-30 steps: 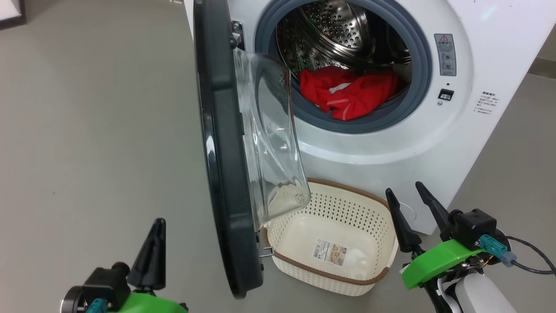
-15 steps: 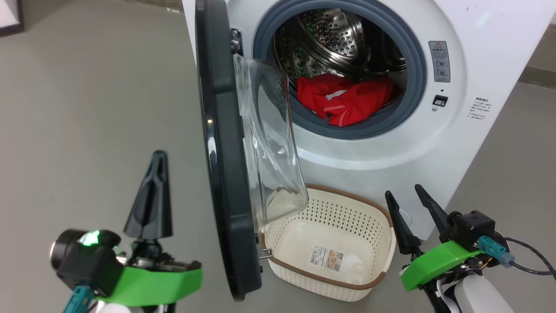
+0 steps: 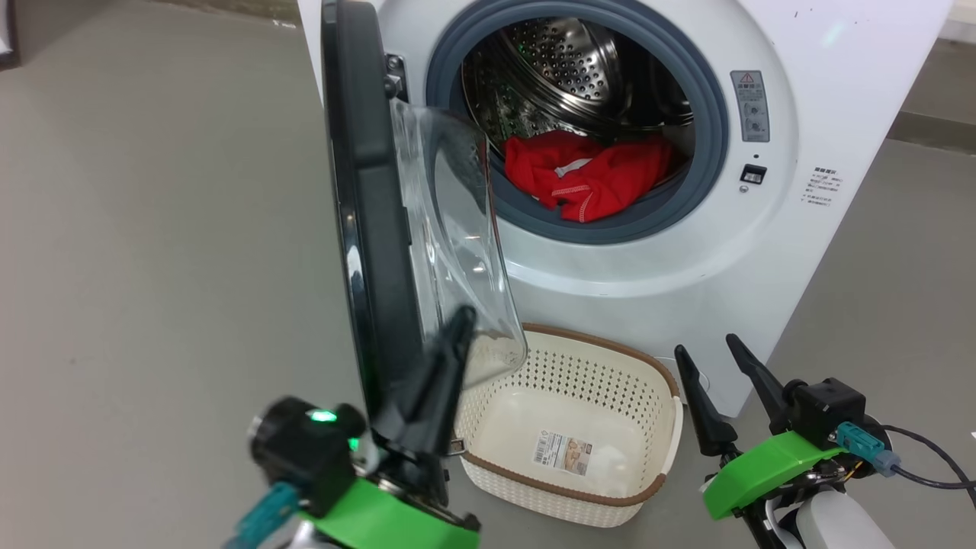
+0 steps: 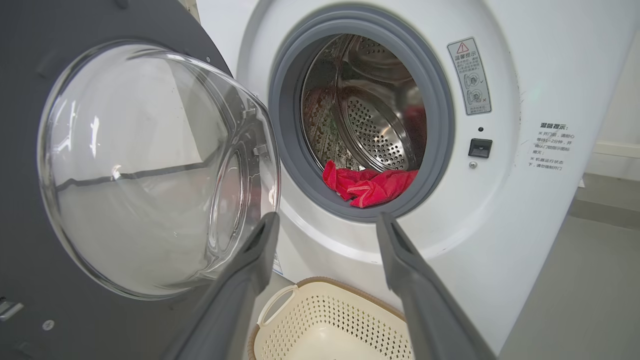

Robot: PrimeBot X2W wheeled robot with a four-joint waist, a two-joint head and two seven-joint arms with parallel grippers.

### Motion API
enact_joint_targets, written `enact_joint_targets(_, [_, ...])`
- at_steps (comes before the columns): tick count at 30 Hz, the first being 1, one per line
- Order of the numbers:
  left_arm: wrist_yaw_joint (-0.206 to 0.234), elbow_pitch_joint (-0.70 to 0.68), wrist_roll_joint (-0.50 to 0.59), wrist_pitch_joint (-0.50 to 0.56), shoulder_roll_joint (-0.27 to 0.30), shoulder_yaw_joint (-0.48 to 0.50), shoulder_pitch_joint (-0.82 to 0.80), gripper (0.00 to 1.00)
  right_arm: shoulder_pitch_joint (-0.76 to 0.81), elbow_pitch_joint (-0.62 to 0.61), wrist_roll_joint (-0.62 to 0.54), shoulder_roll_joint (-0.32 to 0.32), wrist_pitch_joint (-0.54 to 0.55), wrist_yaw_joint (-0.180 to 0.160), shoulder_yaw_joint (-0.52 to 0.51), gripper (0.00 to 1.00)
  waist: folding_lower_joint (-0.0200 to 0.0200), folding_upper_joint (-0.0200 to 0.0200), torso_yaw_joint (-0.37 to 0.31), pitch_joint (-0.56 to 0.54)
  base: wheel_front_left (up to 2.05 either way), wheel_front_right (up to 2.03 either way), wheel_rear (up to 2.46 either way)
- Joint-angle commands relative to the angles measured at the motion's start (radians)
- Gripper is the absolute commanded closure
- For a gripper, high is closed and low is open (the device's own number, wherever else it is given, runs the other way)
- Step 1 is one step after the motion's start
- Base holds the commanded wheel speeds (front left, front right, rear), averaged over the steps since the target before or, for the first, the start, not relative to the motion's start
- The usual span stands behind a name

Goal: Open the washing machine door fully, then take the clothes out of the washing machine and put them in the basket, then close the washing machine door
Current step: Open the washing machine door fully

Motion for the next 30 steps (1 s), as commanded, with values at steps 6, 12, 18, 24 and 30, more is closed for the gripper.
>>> enact_joint_targets(6, [0.005,0.084,-0.075,0.057,0.008,-0.034,0.015,1.00,-0.011,-0.020,0.004,0.003,-0.007,0.007,0.019,0.00,0.0000,0.0000,-0.002,0.007,0.00,0.00,0.00])
enact_joint_targets(12, [0.027,0.180,-0.086,0.069,0.014,-0.019,0.011,1.00,-0.008,-0.020,0.001,0.003,-0.007,0.007,0.017,0.00,0.0000,0.0000,0.002,0.014,0.00,0.00,0.00])
enact_joint_targets(18, [0.051,0.234,-0.086,0.057,0.026,0.010,-0.001,1.00,-0.010,-0.018,0.000,0.003,-0.007,0.007,0.013,0.00,0.0000,0.0000,0.010,0.022,0.00,0.00,0.00])
enact_joint_targets(24, [0.087,0.239,-0.073,0.053,0.048,0.035,-0.002,1.00,-0.013,-0.018,-0.006,0.003,-0.007,0.007,0.008,0.00,0.0000,0.0000,0.022,0.034,0.00,0.00,0.00])
enact_joint_targets(30, [0.131,0.211,-0.072,0.040,0.076,0.086,0.009,1.00,-0.019,-0.016,-0.016,0.003,-0.007,0.007,0.004,0.00,0.0000,0.0000,0.037,0.052,0.00,0.00,0.00])
